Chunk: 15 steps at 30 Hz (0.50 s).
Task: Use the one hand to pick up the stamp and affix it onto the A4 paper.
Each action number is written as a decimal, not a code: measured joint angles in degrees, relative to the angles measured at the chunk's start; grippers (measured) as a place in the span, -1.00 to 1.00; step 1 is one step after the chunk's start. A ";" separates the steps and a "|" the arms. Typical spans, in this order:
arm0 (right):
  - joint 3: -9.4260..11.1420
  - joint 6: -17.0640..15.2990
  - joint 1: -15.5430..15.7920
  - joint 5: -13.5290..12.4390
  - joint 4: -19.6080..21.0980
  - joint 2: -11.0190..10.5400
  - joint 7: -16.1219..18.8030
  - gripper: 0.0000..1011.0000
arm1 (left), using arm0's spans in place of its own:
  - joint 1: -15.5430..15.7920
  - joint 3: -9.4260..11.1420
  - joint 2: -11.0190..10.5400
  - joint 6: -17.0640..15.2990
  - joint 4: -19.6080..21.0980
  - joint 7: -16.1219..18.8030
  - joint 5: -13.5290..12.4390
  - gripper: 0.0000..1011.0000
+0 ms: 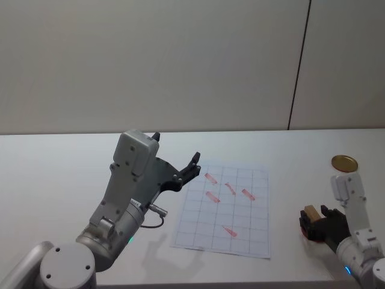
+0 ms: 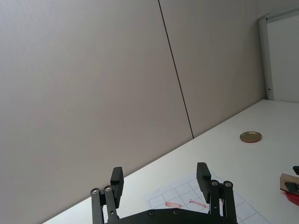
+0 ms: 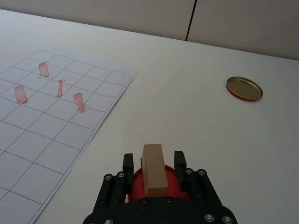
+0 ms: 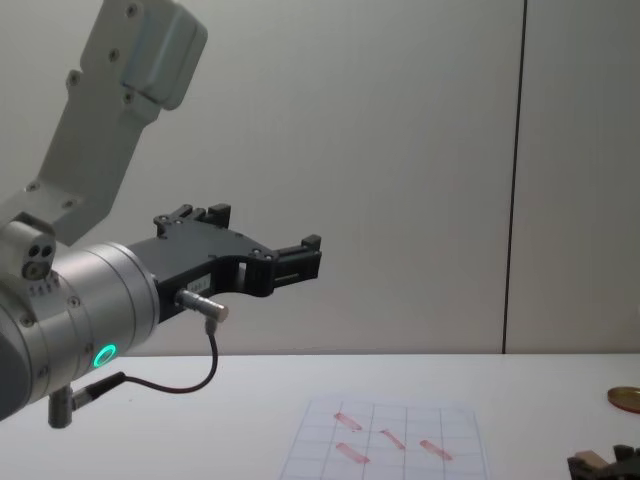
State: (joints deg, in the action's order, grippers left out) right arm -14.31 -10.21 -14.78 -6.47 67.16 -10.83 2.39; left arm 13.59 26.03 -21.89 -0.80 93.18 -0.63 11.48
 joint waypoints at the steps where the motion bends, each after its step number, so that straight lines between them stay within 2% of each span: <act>1: -0.01 -0.02 -0.05 0.07 -0.08 0.03 0.01 0.08 | 0.00 0.00 0.00 0.00 0.00 0.00 0.00 0.96; 10: -0.15 -0.73 -0.64 0.91 -0.99 0.41 -0.21 -0.51 | 0.00 0.00 0.00 0.00 0.00 0.00 0.00 0.96; 15: -0.16 -1.20 -0.90 1.33 -1.30 0.56 -0.61 -0.58 | 0.00 0.00 0.00 0.00 0.00 0.00 0.00 0.96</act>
State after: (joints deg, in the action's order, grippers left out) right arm -14.47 -11.41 -15.68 -5.14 65.86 -10.27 1.77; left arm 13.59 26.02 -21.90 -0.79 93.18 -0.63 11.48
